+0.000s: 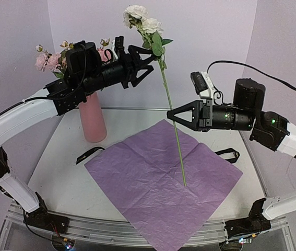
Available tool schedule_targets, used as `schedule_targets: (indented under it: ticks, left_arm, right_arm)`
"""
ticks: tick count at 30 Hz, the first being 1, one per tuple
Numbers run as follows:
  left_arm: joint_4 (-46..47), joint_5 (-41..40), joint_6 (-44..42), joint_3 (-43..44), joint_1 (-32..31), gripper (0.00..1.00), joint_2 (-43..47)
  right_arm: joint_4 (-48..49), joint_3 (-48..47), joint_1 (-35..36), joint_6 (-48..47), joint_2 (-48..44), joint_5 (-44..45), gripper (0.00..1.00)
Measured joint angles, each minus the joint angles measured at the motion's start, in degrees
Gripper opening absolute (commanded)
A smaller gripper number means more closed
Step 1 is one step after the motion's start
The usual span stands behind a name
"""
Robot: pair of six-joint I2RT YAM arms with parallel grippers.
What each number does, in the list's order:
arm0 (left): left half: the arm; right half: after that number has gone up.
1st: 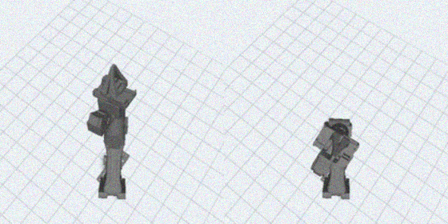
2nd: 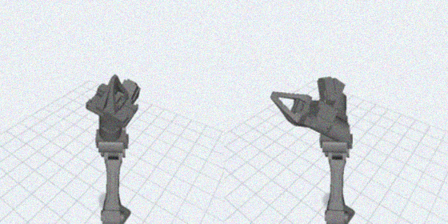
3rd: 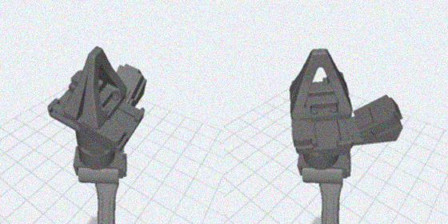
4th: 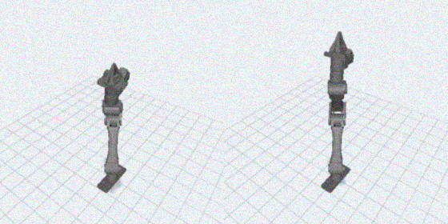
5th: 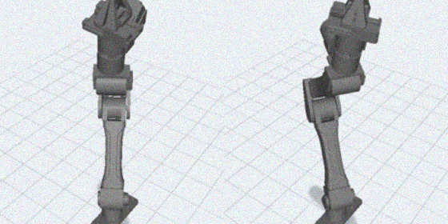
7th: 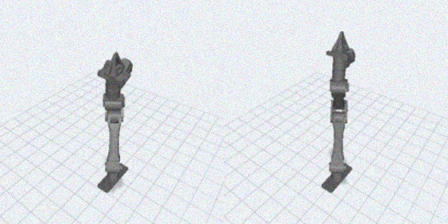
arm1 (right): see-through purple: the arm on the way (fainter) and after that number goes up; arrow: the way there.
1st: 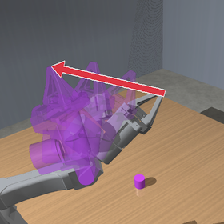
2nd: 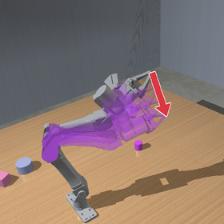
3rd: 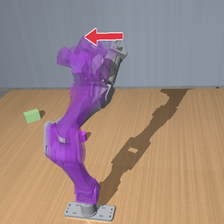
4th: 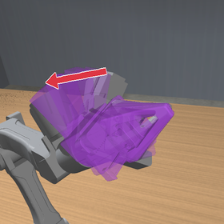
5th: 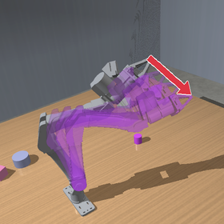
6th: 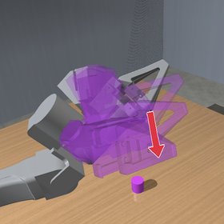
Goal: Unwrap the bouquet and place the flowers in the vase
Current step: Pick up the fake flower from the wrapping paper.
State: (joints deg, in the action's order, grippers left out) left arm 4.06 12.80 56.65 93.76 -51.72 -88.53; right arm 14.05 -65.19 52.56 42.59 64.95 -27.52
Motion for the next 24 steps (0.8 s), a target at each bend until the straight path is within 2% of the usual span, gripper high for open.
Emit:
schedule_targets:
  ticks: [3,6,7,15,18,19,20,23,24]
  left_arm:
    - [0.8,0.4,0.3,0.0,0.0,0.57,0.0]
    - [1.1,0.5,0.4,0.0,0.0,0.55,0.0]
    - [1.2,0.5,0.4,0.0,0.0,0.51,0.0]
    - [2.4,0.2,0.3,-0.4,-0.1,0.03,0.3]
    - [2.4,-0.2,0.0,-1.4,-0.1,0.00,1.1]
    - [2.5,-0.5,-0.2,-1.7,-0.1,0.00,1.4]
    - [2.5,-0.9,-0.7,-2.3,-0.1,0.00,1.8]
    - [2.2,-2.1,-2.0,-4.4,-0.1,0.00,3.5]
    - [1.8,-2.6,-3.0,-5.1,-0.1,0.00,4.3]
  right_arm:
    - [-0.2,0.0,0.0,0.0,0.0,-0.4,0.00]
    - [-0.4,0.0,0.0,0.0,0.0,-1.3,0.00]
    - [-0.4,0.0,0.0,0.0,0.0,-1.7,0.00]
    - [-0.9,0.2,0.0,0.5,0.3,-3.1,0.02]
    - [-1.3,0.4,0.0,0.5,0.3,-3.1,0.30]
    - [-1.3,0.4,0.0,0.7,0.3,-3.1,0.45]
    - [-1.4,0.5,0.0,0.6,0.3,-3.1,0.54]
    - [-1.5,0.6,0.0,0.7,0.3,-2.7,0.74]
    - [-1.6,0.7,0.0,0.6,0.3,-2.2,0.77]
